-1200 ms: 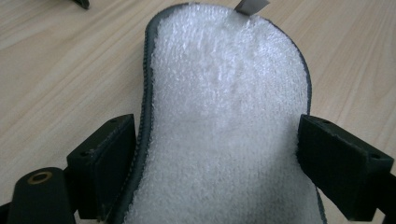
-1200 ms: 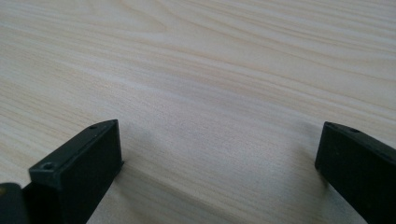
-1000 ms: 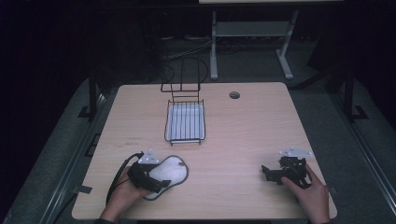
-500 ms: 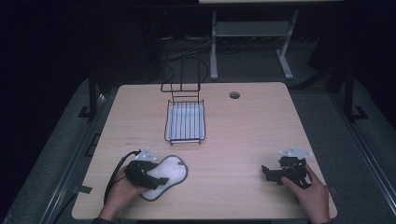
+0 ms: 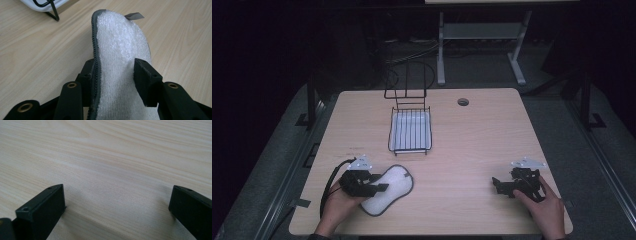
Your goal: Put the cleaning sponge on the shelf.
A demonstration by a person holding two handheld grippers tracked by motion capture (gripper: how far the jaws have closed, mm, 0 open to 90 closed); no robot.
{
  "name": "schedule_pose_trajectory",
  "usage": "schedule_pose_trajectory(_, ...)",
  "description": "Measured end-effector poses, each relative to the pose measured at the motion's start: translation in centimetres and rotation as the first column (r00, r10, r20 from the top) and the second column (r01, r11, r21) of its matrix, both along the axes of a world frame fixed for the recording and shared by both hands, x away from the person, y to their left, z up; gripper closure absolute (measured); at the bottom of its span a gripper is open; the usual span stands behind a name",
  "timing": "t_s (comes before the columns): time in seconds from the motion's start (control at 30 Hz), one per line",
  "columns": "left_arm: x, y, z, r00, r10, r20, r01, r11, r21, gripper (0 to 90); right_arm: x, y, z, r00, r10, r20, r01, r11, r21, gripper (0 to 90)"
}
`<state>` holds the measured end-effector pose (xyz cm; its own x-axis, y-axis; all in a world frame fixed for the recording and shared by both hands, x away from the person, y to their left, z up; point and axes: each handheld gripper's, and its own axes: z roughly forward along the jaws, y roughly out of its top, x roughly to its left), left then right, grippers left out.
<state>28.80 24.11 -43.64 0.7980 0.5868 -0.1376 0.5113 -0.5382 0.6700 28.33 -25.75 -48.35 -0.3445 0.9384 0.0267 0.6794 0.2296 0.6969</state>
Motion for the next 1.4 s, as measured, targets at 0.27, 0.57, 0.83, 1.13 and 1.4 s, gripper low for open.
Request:
schedule_pose_trajectory(0.27, -0.1, 0.4, 0.6, 0.9999, 0.005, -0.011, -0.005, 0.9988, -0.049, 62.9, 0.0, 0.0, 0.0, 1.0, 0.0, 0.0, 0.0, 1.0, 0.0, 0.0)
schedule_pose_trajectory(0.57, -0.1, 0.8, 1.2, 0.9996, 0.007, -0.029, -0.01, 0.9947, -0.102, 69.8, 0.0, 0.0, 0.0, 1.0, 0.0, 0.0, 0.0, 1.0, 0.0, 0.0)
schedule_pose_trajectory(0.83, -0.3, 1.0, 1.8, 0.9995, 0.016, -0.027, -0.019, 0.992, -0.125, 74.7, 0.0, 0.0, 0.0, 1.0, 0.0, 0.0, 0.0, 1.0, 0.0, 0.1)
schedule_pose_trajectory(1.13, -0.5, 1.1, 2.2, 0.9993, 0.014, -0.033, -0.019, 0.989, -0.147, 80.3, 0.0, 0.0, 0.0, 1.0, 0.0, 0.0, 0.0, 1.0, 0.0, 0.0)
schedule_pose_trajectory(1.4, -0.6, 0.9, 2.7, 0.9991, 0.037, -0.022, -0.04, 0.9907, -0.13, 81.7, 0.0, 0.0, 0.0, 1.0, 0.0, 0.0, 0.0, 1.0, 0.0, 0.0)
